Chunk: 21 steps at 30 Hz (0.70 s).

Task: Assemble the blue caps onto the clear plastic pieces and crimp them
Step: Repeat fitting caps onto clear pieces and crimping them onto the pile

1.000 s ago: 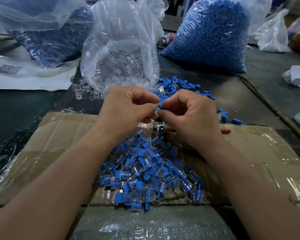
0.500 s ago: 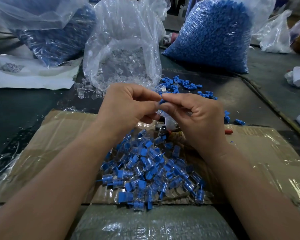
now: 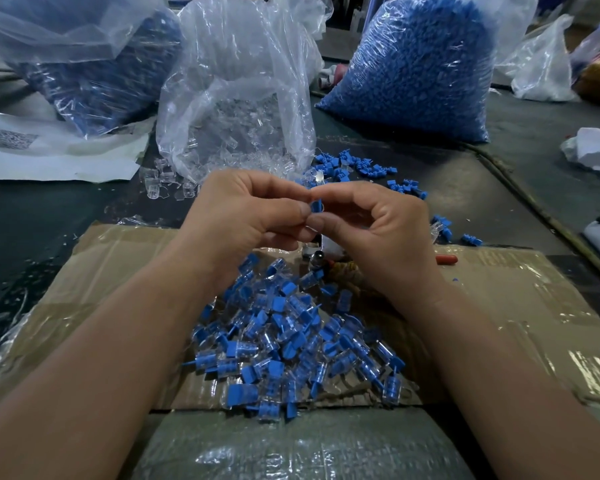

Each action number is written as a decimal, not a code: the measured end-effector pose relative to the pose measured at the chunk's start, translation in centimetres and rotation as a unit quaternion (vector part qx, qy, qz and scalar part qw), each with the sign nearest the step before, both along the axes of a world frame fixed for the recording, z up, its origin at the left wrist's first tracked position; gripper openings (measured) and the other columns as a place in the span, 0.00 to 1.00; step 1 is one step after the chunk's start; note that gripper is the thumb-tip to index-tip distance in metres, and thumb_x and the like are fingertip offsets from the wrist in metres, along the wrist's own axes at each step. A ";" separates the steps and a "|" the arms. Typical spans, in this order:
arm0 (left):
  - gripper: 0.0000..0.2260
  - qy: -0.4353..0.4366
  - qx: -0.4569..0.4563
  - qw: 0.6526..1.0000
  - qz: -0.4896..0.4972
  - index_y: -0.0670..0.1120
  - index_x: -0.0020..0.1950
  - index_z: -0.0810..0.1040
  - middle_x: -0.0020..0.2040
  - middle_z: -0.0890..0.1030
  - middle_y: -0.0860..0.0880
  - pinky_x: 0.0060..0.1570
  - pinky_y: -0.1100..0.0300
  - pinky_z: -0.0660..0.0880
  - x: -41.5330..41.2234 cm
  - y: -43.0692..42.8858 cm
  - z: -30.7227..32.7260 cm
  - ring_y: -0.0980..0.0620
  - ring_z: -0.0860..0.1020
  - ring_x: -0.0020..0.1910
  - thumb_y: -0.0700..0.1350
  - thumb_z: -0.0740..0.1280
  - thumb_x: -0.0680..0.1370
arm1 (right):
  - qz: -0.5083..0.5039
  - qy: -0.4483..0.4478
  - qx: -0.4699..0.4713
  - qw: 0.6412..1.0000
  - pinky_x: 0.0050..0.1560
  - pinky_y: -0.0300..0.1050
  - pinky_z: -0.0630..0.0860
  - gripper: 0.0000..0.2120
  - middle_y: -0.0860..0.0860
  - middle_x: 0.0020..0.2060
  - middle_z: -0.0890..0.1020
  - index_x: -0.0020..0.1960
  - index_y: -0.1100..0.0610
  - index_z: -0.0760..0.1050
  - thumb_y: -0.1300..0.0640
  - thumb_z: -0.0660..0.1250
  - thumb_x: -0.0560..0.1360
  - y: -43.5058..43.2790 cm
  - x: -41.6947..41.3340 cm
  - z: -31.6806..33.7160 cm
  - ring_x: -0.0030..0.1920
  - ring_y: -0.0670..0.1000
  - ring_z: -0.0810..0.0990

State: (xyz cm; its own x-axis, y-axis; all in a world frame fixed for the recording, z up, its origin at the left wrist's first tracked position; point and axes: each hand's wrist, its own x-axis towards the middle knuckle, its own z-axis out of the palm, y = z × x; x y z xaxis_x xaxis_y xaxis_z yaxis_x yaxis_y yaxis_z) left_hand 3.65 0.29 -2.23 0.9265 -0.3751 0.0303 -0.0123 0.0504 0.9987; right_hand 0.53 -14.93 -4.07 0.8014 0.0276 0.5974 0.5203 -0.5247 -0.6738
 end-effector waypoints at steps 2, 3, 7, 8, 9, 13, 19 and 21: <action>0.04 0.000 -0.004 1.000 -0.003 0.40 0.39 0.79 0.29 0.82 0.45 0.28 0.65 0.76 0.0 0.1 0.1 0.52 0.80 0.27 0.32 0.69 0.68 | 0.003 0.004 0.019 1.000 0.45 0.30 0.75 0.14 0.37 0.41 0.78 0.51 0.50 0.76 0.61 0.72 0.68 0.0 0.0 0.0 0.43 0.37 0.80; 0.05 0.004 -0.008 1.000 -0.005 0.40 0.39 0.79 0.30 0.82 0.44 0.28 0.65 0.77 0.0 0.1 0.1 0.52 0.80 0.27 0.31 0.68 0.69 | 0.005 0.006 0.023 1.000 0.45 0.30 0.75 0.14 0.37 0.41 0.78 0.51 0.51 0.76 0.61 0.72 0.68 0.0 0.0 0.0 0.43 0.37 0.80; 0.07 0.021 -0.018 1.000 -0.009 0.39 0.38 0.79 0.30 0.82 0.42 0.27 0.65 0.77 0.0 0.2 0.2 0.51 0.80 0.27 0.29 0.65 0.70 | 0.015 0.004 0.015 1.000 0.44 0.29 0.74 0.15 0.39 0.41 0.79 0.53 0.54 0.75 0.61 0.72 0.68 -0.2 0.0 0.1 0.43 0.37 0.80; 0.07 0.023 -0.018 1.000 -0.011 0.39 0.38 0.79 0.31 0.82 0.42 0.26 0.65 0.76 0.1 0.2 0.2 0.51 0.80 0.27 0.29 0.65 0.70 | 0.016 0.004 0.014 1.000 0.44 0.29 0.75 0.15 0.40 0.41 0.79 0.53 0.54 0.75 0.62 0.72 0.68 -0.2 0.0 0.1 0.43 0.37 0.80; 0.08 0.024 -0.018 0.999 -0.014 0.39 0.38 0.79 0.31 0.82 0.42 0.26 0.65 0.76 0.1 0.3 0.2 0.51 0.80 0.27 0.29 0.65 0.70 | 0.017 0.004 0.013 1.000 0.43 0.29 0.75 0.15 0.40 0.40 0.79 0.53 0.54 0.76 0.62 0.72 0.68 -0.3 -0.1 0.1 0.43 0.37 0.80; 0.07 0.024 -0.009 0.999 -0.025 0.39 0.38 0.79 0.30 0.81 0.42 0.26 0.65 0.76 0.0 0.2 0.2 0.51 0.80 0.26 0.28 0.65 0.70 | 0.008 -0.021 -0.024 0.999 0.43 0.30 0.76 0.14 0.44 0.40 0.80 0.52 0.57 0.77 0.62 0.73 0.67 -0.4 -0.1 0.3 0.42 0.41 0.80; 0.08 0.015 -0.005 0.999 -0.039 0.40 0.39 0.79 0.30 0.82 0.44 0.28 0.65 0.77 0.1 0.1 0.1 0.51 0.80 0.28 0.38 0.70 0.61 | -0.007 -0.063 -0.079 0.995 0.45 0.41 0.79 0.10 0.52 0.41 0.83 0.48 0.63 0.81 0.63 0.72 0.68 -0.6 -0.1 0.5 0.42 0.47 0.82; 0.09 0.011 0.001 0.999 -0.041 0.40 0.39 0.79 0.30 0.82 0.45 0.27 0.65 0.76 0.2 0.2 0.0 0.52 0.80 0.28 0.39 0.70 0.60 | -0.006 -0.079 -0.102 0.992 0.45 0.42 0.79 0.09 0.54 0.41 0.83 0.47 0.63 0.81 0.62 0.72 0.67 -0.5 -0.2 0.5 0.42 0.48 0.82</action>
State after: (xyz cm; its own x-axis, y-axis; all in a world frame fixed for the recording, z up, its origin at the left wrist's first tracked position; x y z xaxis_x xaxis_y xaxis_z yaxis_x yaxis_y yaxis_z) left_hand 3.80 0.46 -2.19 0.8931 -0.4497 0.0094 0.0142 0.0491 0.9987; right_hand 0.37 -15.44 -3.55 0.6990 0.1525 0.6987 0.6044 -0.6481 -0.4632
